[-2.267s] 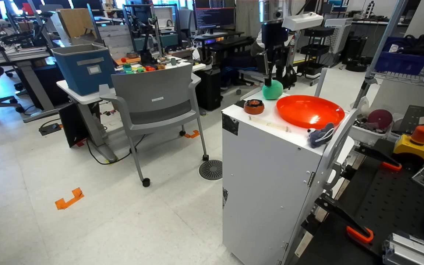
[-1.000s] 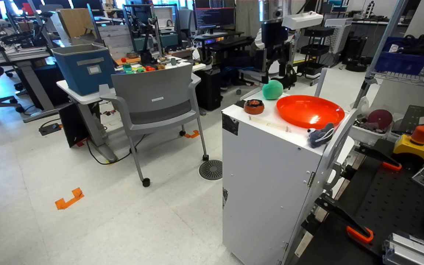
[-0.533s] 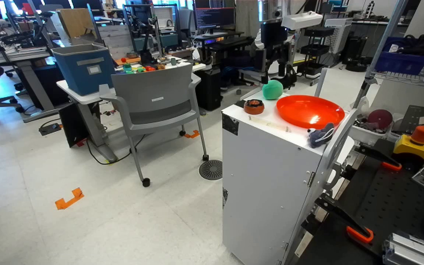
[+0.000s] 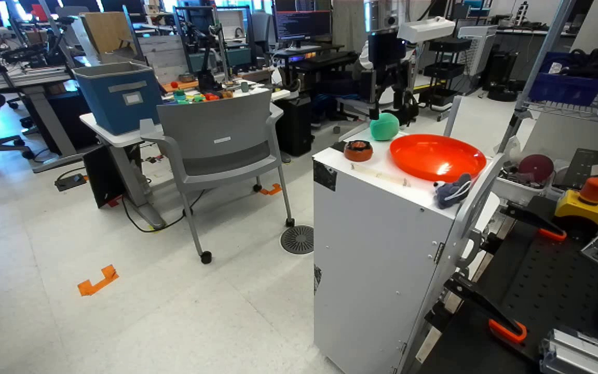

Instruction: Put the green plushie on the orange plate

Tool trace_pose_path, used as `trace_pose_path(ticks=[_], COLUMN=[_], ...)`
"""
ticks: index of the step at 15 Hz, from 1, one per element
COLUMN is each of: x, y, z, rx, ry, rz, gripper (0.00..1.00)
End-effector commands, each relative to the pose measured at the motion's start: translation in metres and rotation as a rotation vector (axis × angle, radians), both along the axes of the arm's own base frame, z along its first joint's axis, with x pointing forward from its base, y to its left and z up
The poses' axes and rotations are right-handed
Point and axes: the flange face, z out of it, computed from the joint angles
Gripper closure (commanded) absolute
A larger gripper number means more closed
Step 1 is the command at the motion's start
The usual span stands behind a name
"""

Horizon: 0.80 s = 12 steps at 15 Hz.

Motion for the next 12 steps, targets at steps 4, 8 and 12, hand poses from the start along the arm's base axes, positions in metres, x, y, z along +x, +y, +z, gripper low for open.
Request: trace_pose_path(ticks=[4,8,12], x=[0.0032,0.0030,0.0034], y=[0.0004,-0.0004,-0.0013], z=[-0.0063,-0.0054,-0.0039], rx=[0.005,0.009,0.011], ry=[0.048,0.057,0.053], rz=[0.013,0.016,0.016], gripper=[0.00,0.00,0.00])
